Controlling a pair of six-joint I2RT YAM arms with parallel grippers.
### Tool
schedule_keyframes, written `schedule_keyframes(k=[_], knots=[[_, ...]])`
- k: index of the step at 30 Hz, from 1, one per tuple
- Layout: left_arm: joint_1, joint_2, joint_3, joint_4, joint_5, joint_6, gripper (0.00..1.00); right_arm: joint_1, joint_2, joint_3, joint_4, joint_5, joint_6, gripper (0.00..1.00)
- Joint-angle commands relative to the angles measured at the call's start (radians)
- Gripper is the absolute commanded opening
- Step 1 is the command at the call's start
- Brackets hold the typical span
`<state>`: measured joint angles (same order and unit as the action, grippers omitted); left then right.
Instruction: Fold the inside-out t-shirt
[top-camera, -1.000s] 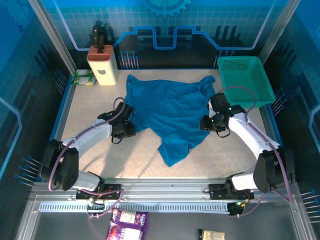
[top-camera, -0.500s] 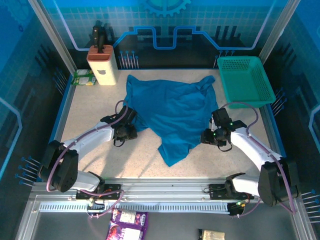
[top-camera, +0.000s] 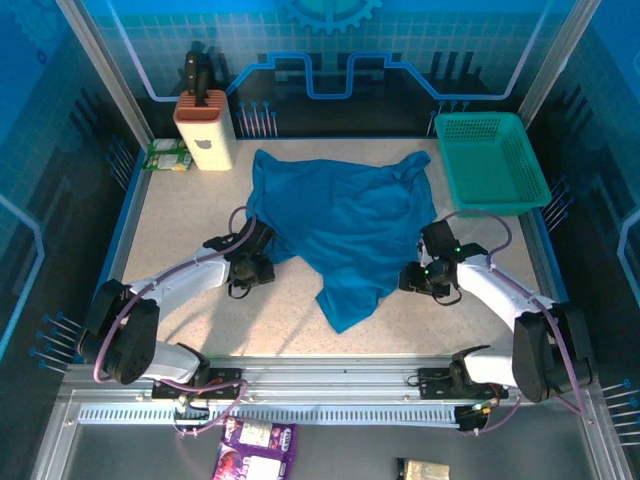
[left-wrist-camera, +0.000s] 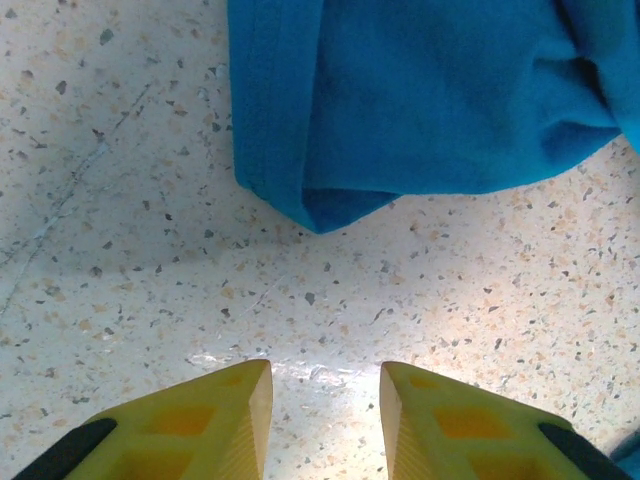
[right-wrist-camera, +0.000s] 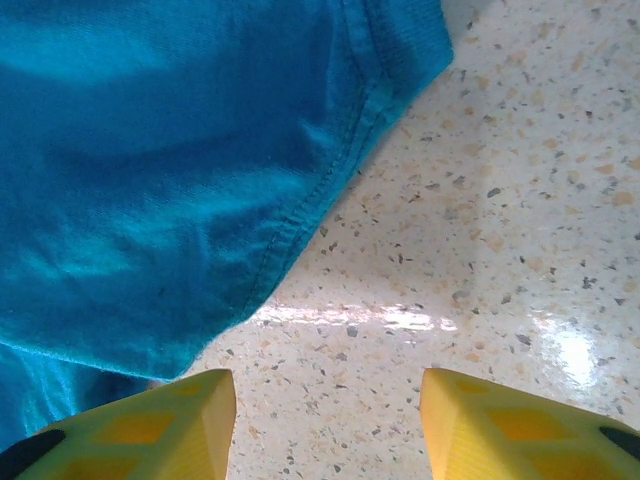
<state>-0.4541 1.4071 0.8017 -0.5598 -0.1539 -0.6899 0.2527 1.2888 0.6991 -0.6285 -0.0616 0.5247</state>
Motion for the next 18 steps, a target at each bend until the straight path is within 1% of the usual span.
schedule_keyframes(k=[1,4,8,10,14,18], knots=[[-0.009,0.034,0.008,0.021,-0.014,-0.024,0.34,-0.017,0.025,-0.007,0.039,-0.048,0.015,0.52],[-0.009,0.061,0.042,0.008,-0.044,-0.013,0.34,-0.017,0.038,0.002,0.069,-0.082,0.021,0.52],[-0.005,0.102,0.103,-0.025,-0.118,0.007,0.34,-0.018,0.062,0.03,0.066,-0.081,0.015,0.52],[0.0,0.128,0.134,-0.04,-0.151,0.017,0.35,-0.017,0.07,0.044,0.057,-0.073,0.011,0.52],[0.012,0.171,0.174,-0.05,-0.173,0.04,0.35,-0.022,0.072,0.06,0.043,-0.056,0.005,0.52],[0.023,0.218,0.196,-0.078,-0.205,0.056,0.35,-0.036,0.08,0.086,0.014,-0.013,-0.001,0.52]])
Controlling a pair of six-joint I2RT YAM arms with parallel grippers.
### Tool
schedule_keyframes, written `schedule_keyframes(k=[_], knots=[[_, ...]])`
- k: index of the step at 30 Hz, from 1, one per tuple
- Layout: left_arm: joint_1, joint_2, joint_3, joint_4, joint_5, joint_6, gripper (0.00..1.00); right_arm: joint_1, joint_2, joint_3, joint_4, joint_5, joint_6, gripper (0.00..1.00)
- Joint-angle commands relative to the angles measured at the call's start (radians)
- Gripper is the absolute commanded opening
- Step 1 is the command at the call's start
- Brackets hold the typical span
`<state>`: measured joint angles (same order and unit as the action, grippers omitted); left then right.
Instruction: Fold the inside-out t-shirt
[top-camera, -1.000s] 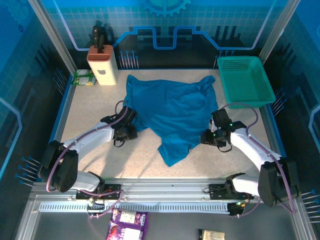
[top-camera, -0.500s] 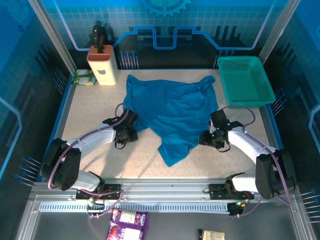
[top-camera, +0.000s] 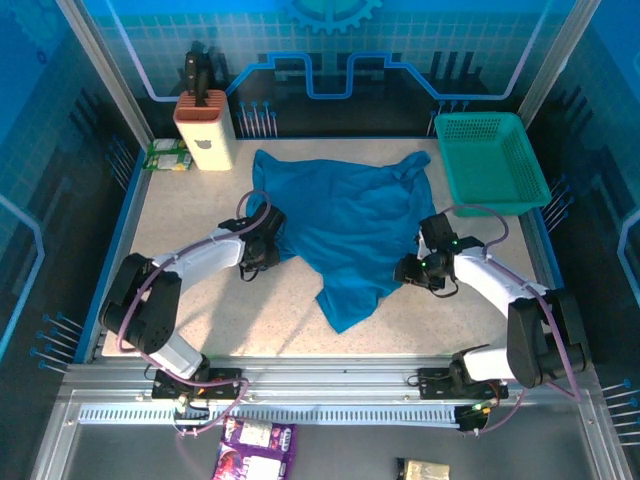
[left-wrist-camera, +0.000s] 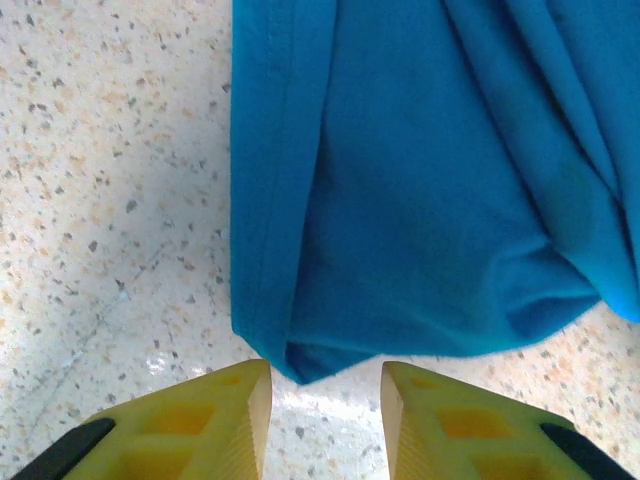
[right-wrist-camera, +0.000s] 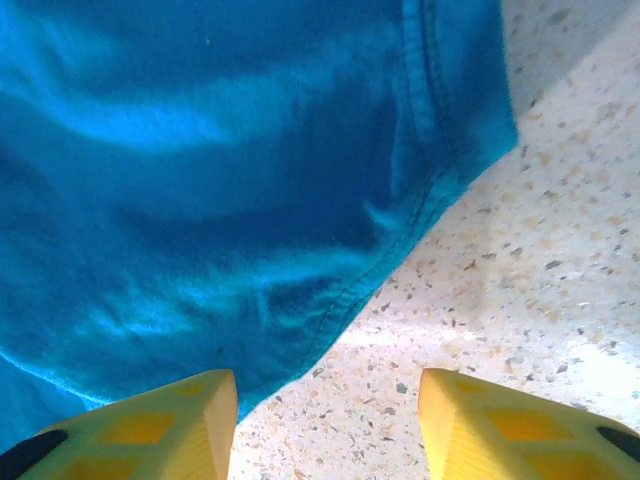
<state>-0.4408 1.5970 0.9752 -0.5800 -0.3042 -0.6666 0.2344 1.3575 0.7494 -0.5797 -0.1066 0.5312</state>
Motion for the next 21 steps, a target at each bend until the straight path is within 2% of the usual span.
schedule_keyframes(k=[1,5,13,18,21], knots=[[0.014,0.037,0.021,-0.058,-0.058,0.036,0.35,-0.024,0.012,0.039,-0.038,0.041,-0.008,0.52],[0.028,0.062,0.011,-0.051,-0.065,0.046,0.35,-0.046,0.019,0.047,-0.034,0.043,-0.018,0.53],[0.051,0.102,0.019,-0.013,-0.041,0.071,0.25,-0.077,0.078,0.073,-0.008,0.017,-0.039,0.53],[0.054,0.128,0.026,-0.006,-0.027,0.078,0.25,-0.102,0.135,0.1,0.013,0.007,-0.05,0.53],[0.056,0.14,0.028,-0.002,-0.022,0.083,0.16,-0.111,0.175,0.111,0.037,-0.004,-0.051,0.52]])
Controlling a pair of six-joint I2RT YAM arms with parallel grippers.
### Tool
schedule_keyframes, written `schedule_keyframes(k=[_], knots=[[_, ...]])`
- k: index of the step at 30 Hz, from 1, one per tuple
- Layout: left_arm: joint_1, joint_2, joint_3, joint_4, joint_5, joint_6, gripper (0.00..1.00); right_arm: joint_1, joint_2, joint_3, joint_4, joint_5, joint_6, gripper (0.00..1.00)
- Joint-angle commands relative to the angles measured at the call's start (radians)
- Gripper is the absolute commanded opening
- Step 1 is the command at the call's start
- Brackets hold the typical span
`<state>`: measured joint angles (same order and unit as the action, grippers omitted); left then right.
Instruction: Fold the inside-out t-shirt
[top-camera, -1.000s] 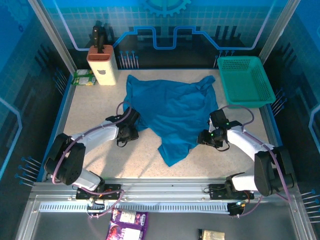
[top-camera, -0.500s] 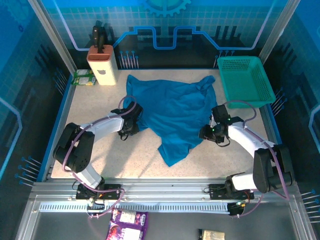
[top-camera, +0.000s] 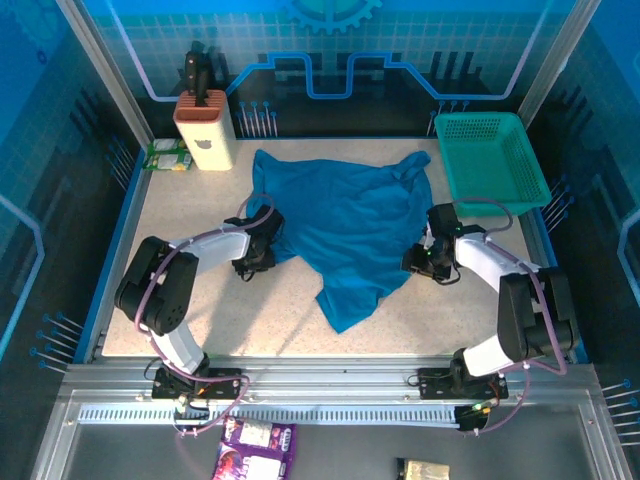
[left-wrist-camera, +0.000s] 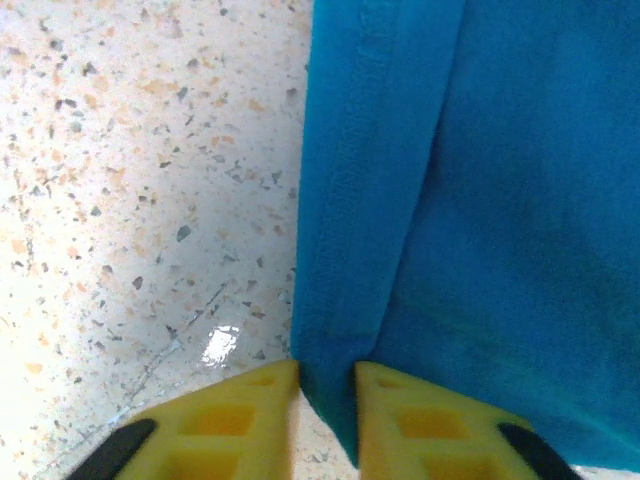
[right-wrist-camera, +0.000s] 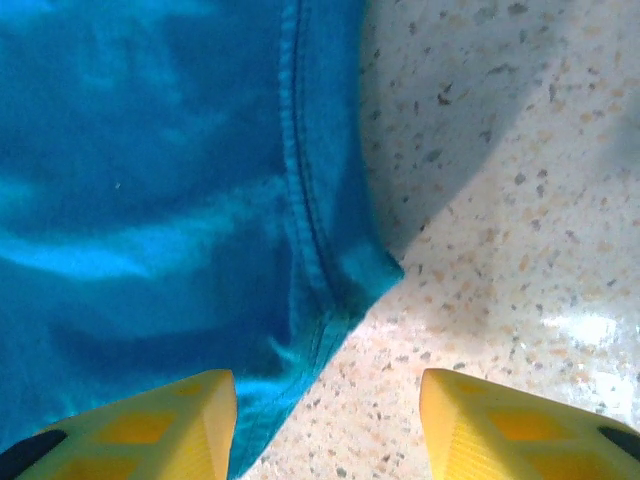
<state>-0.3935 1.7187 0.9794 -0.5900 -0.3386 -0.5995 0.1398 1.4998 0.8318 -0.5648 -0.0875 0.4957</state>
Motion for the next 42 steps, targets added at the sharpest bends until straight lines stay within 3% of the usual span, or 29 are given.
schedule_keyframes(k=[1,4,6,10,11,16,22,23,25,27,34,38,42], knots=[[0.009,0.021,0.022,0.011,0.013,0.018,0.12,-0.021,0.048,0.031,0.037,-0.037,-0.016,0.51],[0.01,0.014,0.016,0.019,0.017,0.024,0.0,-0.025,0.089,0.042,0.07,-0.07,-0.011,0.47],[0.014,-0.009,0.014,0.019,0.019,0.028,0.0,-0.032,0.106,0.042,0.093,-0.081,-0.007,0.39],[0.036,-0.128,0.015,-0.003,0.014,0.048,0.0,-0.068,0.088,0.123,0.043,-0.039,-0.029,0.01],[0.048,-0.168,0.016,-0.014,0.013,0.052,0.0,-0.084,0.072,0.144,0.019,-0.024,-0.041,0.0],[0.177,-0.347,0.026,-0.041,0.065,0.113,0.0,-0.211,0.043,0.295,-0.089,0.023,-0.106,0.0],[0.316,-0.306,0.036,-0.023,0.244,0.181,0.0,-0.253,0.118,0.437,-0.16,0.026,-0.135,0.01],[0.322,-0.288,0.036,-0.023,0.257,0.183,0.0,-0.244,0.109,0.441,-0.17,0.03,-0.133,0.08],[0.337,-0.256,0.027,-0.008,0.284,0.185,0.0,-0.21,0.058,0.429,-0.203,0.065,-0.129,0.29],[0.346,-0.238,0.016,0.011,0.301,0.181,0.0,-0.16,-0.012,0.403,-0.244,0.112,-0.126,0.37],[0.377,-0.212,0.024,0.019,0.309,0.207,0.0,0.095,-0.227,0.144,-0.292,0.157,-0.011,0.4],[0.398,-0.218,0.031,0.015,0.312,0.212,0.0,0.218,-0.204,0.017,-0.234,0.149,0.086,0.4],[0.4,-0.218,0.029,0.021,0.326,0.205,0.0,0.311,-0.112,-0.001,-0.145,0.137,0.144,0.41]])
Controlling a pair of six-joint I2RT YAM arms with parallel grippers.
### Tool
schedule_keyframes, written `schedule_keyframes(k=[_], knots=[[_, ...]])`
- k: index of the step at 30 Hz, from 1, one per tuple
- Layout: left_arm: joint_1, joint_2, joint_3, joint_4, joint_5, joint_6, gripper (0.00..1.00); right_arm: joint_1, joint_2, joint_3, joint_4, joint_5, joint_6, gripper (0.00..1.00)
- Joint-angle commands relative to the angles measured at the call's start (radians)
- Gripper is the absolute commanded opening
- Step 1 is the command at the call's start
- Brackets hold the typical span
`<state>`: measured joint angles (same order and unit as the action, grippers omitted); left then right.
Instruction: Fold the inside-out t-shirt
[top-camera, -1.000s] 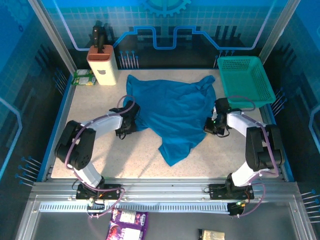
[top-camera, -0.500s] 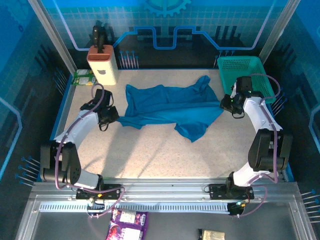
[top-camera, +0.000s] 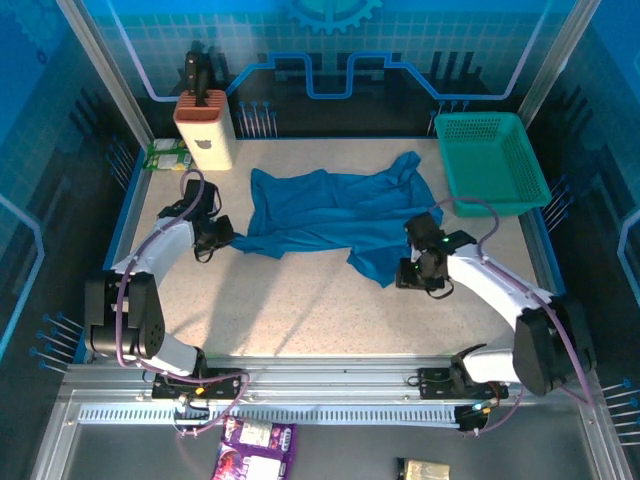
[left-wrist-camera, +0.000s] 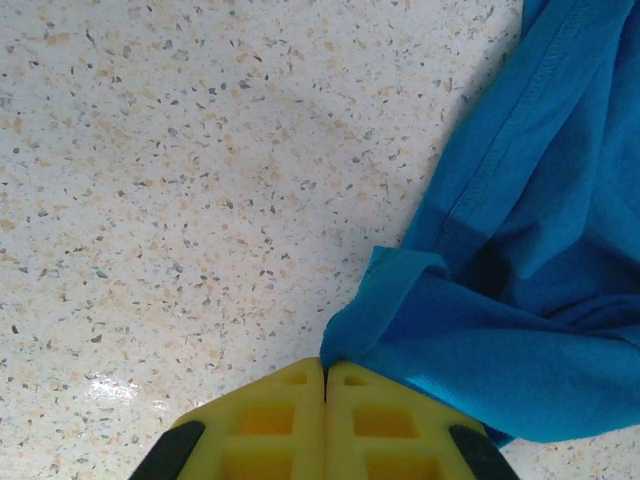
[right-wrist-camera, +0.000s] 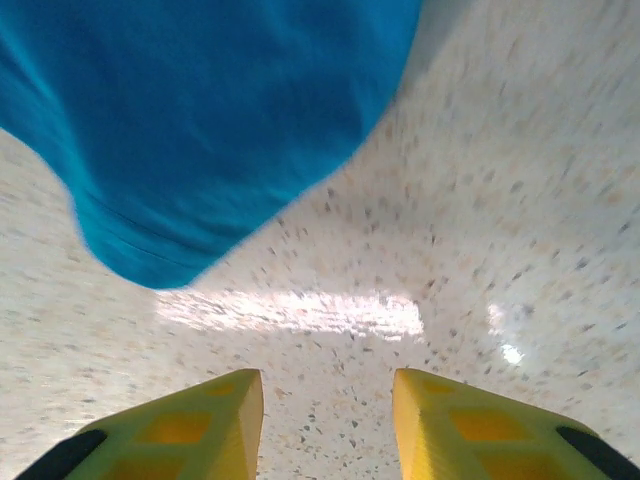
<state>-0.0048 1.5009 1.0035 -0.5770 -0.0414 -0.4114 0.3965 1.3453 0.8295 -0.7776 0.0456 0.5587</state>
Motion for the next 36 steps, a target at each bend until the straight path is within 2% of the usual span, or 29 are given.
schedule_keyframes(k=[1,6,15,18,20,24,27,32,36], knots=[[0.011,0.001,0.006,0.008,0.031,0.017,0.0,0.076,0.071,0.013,0.08,0.01,0.088,0.43],[0.011,-0.006,0.001,0.006,0.028,0.014,0.0,0.146,0.237,0.088,0.128,0.069,0.105,0.47],[0.014,-0.036,0.0,-0.01,0.017,0.016,0.0,0.141,0.364,0.155,0.183,0.111,0.067,0.46],[0.015,-0.044,0.003,-0.014,0.014,0.014,0.0,0.133,0.376,0.167,0.185,0.121,0.049,0.4],[0.014,-0.052,0.006,-0.019,0.015,0.015,0.0,0.129,0.369,0.171,0.182,0.131,0.044,0.31],[0.014,-0.073,0.011,-0.033,0.009,0.017,0.0,0.12,0.318,0.161,0.153,0.153,0.035,0.1],[0.014,-0.096,0.014,-0.047,0.015,0.014,0.0,0.106,0.232,0.14,0.099,0.167,0.024,0.0],[0.014,-0.184,0.027,-0.1,0.014,0.006,0.0,0.059,-0.005,0.152,-0.118,0.211,-0.007,0.0],[0.019,-0.249,0.06,-0.151,-0.012,0.017,0.0,-0.027,-0.194,0.292,-0.31,0.237,-0.06,0.0]])
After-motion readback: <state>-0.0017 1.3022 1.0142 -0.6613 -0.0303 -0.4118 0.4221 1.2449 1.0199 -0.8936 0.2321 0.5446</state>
